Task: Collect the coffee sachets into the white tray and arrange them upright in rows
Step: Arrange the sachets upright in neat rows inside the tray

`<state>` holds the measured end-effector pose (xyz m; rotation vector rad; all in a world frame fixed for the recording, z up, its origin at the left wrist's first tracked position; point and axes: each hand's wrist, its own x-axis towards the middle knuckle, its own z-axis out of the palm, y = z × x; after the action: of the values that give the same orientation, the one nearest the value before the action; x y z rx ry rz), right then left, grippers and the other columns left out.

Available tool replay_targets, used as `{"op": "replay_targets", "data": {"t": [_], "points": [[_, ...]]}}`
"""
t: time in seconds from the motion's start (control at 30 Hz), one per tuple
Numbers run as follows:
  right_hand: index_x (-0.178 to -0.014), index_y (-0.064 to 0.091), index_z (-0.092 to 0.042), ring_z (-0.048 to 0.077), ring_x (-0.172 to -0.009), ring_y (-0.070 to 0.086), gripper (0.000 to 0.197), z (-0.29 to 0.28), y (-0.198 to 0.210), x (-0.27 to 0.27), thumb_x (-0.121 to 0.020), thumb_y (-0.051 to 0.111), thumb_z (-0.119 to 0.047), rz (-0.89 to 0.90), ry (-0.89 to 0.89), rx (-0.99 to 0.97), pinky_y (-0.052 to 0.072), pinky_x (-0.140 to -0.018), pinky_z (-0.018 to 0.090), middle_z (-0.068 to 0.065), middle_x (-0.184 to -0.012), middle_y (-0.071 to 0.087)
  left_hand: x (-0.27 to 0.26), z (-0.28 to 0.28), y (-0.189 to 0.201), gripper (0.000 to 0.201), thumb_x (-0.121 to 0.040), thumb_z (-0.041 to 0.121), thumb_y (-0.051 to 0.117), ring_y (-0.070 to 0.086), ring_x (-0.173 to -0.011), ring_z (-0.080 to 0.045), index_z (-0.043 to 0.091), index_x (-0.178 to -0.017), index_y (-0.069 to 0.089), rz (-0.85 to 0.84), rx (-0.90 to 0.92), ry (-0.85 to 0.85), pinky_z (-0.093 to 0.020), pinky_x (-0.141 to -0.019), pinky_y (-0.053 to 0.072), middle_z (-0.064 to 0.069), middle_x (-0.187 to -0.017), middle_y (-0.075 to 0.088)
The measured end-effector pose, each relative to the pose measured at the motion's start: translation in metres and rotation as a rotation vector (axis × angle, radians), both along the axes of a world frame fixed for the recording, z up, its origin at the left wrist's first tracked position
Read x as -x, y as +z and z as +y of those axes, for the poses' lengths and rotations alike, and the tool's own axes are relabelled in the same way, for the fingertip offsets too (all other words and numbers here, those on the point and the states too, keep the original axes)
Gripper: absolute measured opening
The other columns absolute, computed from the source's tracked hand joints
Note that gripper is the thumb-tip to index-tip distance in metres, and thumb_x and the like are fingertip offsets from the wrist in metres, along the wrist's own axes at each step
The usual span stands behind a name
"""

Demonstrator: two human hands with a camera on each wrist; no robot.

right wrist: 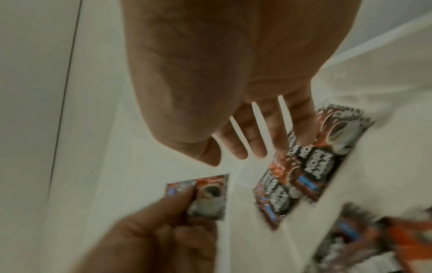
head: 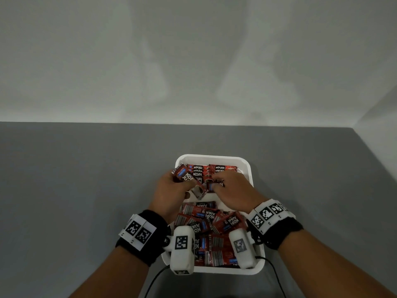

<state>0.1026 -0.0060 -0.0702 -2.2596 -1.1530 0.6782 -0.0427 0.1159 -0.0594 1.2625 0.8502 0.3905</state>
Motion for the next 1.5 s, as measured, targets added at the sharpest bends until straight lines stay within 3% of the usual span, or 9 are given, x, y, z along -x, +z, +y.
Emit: {"op": "replay_targets", "data": {"t": [0.1, 0.3, 0.43, 0.57, 0.77, 1.03, 1.23, 1.43, 1.5], "points": [[-0.118, 0.072, -0.017, 0.015, -0.085, 0.073, 0.026, 0.006, 0.016, 0.007, -0.093, 0.071, -0.021, 0.338, -0.105, -0.196, 0.059, -0.081, 0.031, -0.002, -0.099, 0.076, -0.004, -0.005, 0.001, 0.02, -0.09, -0.002, 0.067, 0.071, -0.083, -0.026, 0.0, -0.11, 0.069, -0.053, 0.063, -0.038, -0.029, -0.066, 0.052, -0.019, -0.1, 0.076], [-0.086, 0.075, -0.019, 0.001, -0.065, 0.064, 0.018, 0.006, 0.029, -0.007, -0.08, 0.081, -0.003, 0.273, -0.116, -0.243, 0.052, -0.065, 0.018, 0.001, -0.078, 0.074, -0.002, 0.013, 0.004, 0.013, -0.092, -0.006, 0.061, 0.066, -0.074, -0.021, 0.005, -0.098, 0.061, -0.09, 0.133, 0.115, -0.025, -0.058, 0.054, -0.013, -0.088, 0.07], [-0.091, 0.077, -0.016, 0.006, -0.072, 0.066, 0.014, 0.011, 0.031, -0.005, -0.084, 0.078, -0.005, 0.22, -0.078, -0.222, 0.055, -0.073, 0.02, 0.004, -0.084, 0.076, 0.0, 0.008, 0.005, 0.016, -0.091, -0.008, 0.06, 0.063, -0.076, -0.019, 0.008, -0.092, 0.063, -0.047, 0.036, 0.082, -0.028, -0.065, 0.05, -0.011, -0.088, 0.069], [-0.09, 0.078, -0.019, 0.001, -0.07, 0.063, 0.013, 0.019, 0.028, -0.008, -0.083, 0.078, -0.008, 0.133, -0.029, -0.152, 0.047, -0.067, 0.008, -0.006, -0.081, 0.073, 0.004, 0.011, 0.0, 0.015, -0.088, -0.005, 0.065, 0.063, -0.075, -0.014, 0.009, -0.093, 0.066, -0.002, -0.033, 0.155, -0.028, -0.066, 0.048, -0.004, -0.085, 0.07], [-0.093, 0.077, -0.02, 0.014, -0.095, 0.065, 0.015, 0.04, 0.002, -0.007, -0.086, 0.072, -0.008, -0.066, 0.042, 0.098, 0.046, -0.081, 0.022, -0.005, -0.103, 0.07, 0.013, 0.019, 0.001, 0.02, -0.09, -0.009, 0.058, 0.057, -0.05, 0.005, 0.011, -0.09, 0.063, -0.007, -0.075, 0.274, -0.014, -0.047, 0.046, 0.003, -0.075, 0.062], [-0.097, 0.078, -0.017, 0.023, -0.099, 0.066, 0.018, 0.067, -0.029, 0.001, -0.091, 0.062, -0.012, -0.239, 0.089, 0.18, 0.054, -0.089, 0.032, 0.003, -0.102, 0.073, 0.016, 0.021, -0.005, 0.018, -0.087, -0.006, 0.059, 0.053, -0.072, -0.016, 0.011, -0.086, 0.065, 0.059, -0.1, 0.226, -0.031, -0.066, 0.046, -0.004, -0.08, 0.061], [-0.094, 0.074, -0.01, 0.028, -0.094, 0.065, 0.015, 0.066, -0.029, -0.001, -0.091, 0.059, -0.011, -0.307, 0.121, 0.2, 0.055, -0.087, 0.038, 0.009, -0.097, 0.071, 0.007, 0.016, -0.001, 0.02, -0.09, -0.004, 0.057, 0.059, -0.057, -0.001, 0.014, -0.087, 0.066, 0.19, -0.199, -0.01, -0.018, -0.054, 0.049, 0.002, -0.078, 0.066], [-0.089, 0.072, -0.014, 0.022, -0.088, 0.064, 0.016, 0.033, -0.006, -0.016, -0.089, 0.056, -0.011, -0.246, 0.058, 0.167, 0.055, -0.08, 0.037, 0.004, -0.093, 0.069, -0.011, 0.013, 0.002, 0.035, -0.09, 0.0, 0.05, 0.064, -0.094, -0.014, 0.013, -0.112, 0.074, 0.468, -0.614, -0.618, -0.02, -0.071, 0.053, 0.007, -0.103, 0.067], [-0.093, 0.074, -0.015, 0.021, -0.09, 0.065, 0.023, 0.015, -0.005, -0.019, -0.088, 0.052, -0.008, -0.235, 0.088, 0.246, 0.053, -0.077, 0.032, 0.004, -0.097, 0.07, -0.018, 0.007, 0.004, 0.04, -0.087, -0.001, 0.05, 0.06, -0.111, -0.021, 0.009, -0.119, 0.072, 0.532, -0.711, -0.819, -0.03, -0.094, 0.052, -0.004, -0.118, 0.067]]}}
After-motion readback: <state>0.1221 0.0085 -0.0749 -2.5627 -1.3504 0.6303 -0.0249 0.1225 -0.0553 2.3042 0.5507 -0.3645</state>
